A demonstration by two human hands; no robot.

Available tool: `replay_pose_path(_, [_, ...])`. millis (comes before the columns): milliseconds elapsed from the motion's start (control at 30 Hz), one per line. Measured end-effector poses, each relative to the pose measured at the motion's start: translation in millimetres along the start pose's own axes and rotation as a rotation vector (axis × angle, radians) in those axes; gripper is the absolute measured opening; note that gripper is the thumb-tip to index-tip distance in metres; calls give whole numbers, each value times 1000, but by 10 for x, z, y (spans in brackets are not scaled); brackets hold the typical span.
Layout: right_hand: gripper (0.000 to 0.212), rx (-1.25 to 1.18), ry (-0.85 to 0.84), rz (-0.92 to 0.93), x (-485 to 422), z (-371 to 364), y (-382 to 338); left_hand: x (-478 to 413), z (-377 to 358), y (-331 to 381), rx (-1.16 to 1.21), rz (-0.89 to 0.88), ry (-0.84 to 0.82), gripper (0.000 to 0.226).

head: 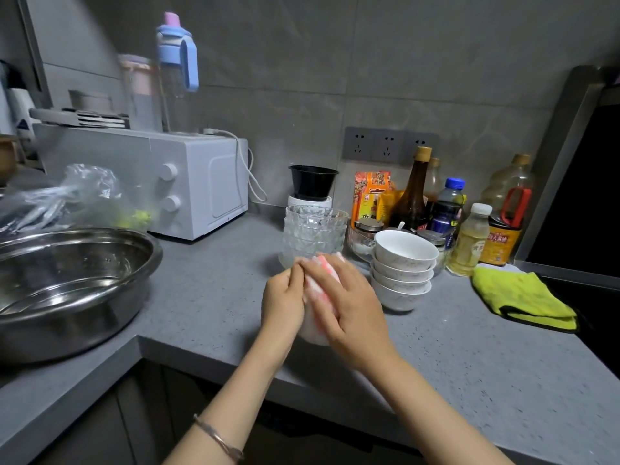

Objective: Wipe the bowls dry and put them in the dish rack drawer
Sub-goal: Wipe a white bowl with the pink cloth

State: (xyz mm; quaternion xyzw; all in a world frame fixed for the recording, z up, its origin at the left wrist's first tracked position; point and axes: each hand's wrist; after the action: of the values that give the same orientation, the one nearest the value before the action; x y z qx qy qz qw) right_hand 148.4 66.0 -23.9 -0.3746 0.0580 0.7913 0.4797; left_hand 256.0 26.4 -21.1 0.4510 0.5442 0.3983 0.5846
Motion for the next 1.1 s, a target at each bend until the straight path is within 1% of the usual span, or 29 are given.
replay_pose_path(33, [43,-80,1,-43,-28,27,11,0,4,14,23,-5,-7,38])
replay_pose_path(100, [42,-341,6,-148,-95,74,34,-5,23,33,85,0,-12,40])
replay_pose_path(167, [52,-625,7,-239,-154,110,66,14,48,46,166,24,1,39])
replay_pose_path(233, [66,-854,7,-384,-154,125,94,29,93,0,246,56,6,37])
replay_pose_path(300, [67,-974,-10,-493,-105,146,99,39,140,-53,289,88,-51,37])
replay_pose_path(333, [66,-969,-14,-500,-86,157,93,37,155,-62,271,103,-92,39])
replay_pose_path(400, [60,-915,7,-444,-72,177,78,8,181,-47,166,105,-148,42])
replay_pose_path(500, [51,-820,17,-323,-74,192,76,-34,195,43,5,-17,-207,47])
replay_pose_path(567, [52,-779,10,-291,-79,191,70,-36,149,88,-127,-104,-258,54])
replay_pose_path(600, [55,-763,15,-283,-76,181,75,-27,120,91,-214,-147,-256,58])
replay_pose_path(667, [58,-685,45,-262,-71,146,78,-22,74,74,-310,-213,-172,57])
replay_pose_path(733, [52,-534,107,-236,-52,113,67,-25,41,61,-252,-229,-81,53])
replay_pose_path(800, [40,-410,180,-189,4,74,48,-32,16,70,-114,-163,-5,50])
replay_pose_path(833, [36,-361,179,-161,48,45,31,-48,2,65,-36,-113,41,49])
replay_pose_path(900, [43,-187,127,-68,141,-31,-2,-90,-6,46,67,-36,133,47])
replay_pose_path(933, [45,-65,107,2,179,-69,-24,-104,-4,29,71,-18,156,47])
replay_pose_path(1000, [46,133,89,138,219,-133,-64,-113,-14,-16,89,3,111,47])
replay_pose_path(1033, [46,179,95,161,207,-137,-66,-105,-26,-33,113,15,71,45])
replay_pose_path(1100, [45,147,132,90,134,-80,-51,-84,-45,-46,96,18,44,43])
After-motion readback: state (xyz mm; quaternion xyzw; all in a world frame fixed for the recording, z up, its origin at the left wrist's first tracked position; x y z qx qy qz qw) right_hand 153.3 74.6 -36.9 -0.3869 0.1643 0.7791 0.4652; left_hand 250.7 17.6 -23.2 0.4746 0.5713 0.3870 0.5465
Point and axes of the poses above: each hand's wrist, its own x-axis away from the middle knuckle, its own z-axis out of the back of the hand, y = z × x, and after that the axes turned 10 degrees about -y, right-handed
